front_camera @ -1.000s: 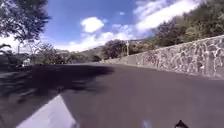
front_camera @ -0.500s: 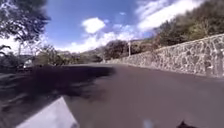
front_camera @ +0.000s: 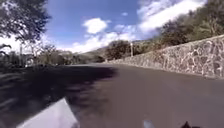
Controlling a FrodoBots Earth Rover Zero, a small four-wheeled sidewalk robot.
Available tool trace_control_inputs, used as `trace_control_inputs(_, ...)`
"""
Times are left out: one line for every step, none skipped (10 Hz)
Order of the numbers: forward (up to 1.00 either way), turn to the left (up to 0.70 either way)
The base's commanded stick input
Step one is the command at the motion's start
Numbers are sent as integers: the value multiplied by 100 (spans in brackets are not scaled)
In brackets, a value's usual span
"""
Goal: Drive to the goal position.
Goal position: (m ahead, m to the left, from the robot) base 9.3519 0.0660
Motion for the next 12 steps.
trace_control_inputs(70,0)
trace_control_inputs(70,0)
trace_control_inputs(70,0)
trace_control_inputs(70,0)
trace_control_inputs(70,0)
trace_control_inputs(70,0)
trace_control_inputs(70,0)
trace_control_inputs(70,0)
trace_control_inputs(70,0)
trace_control_inputs(70,0)
trace_control_inputs(70,0)
trace_control_inputs(70,0)
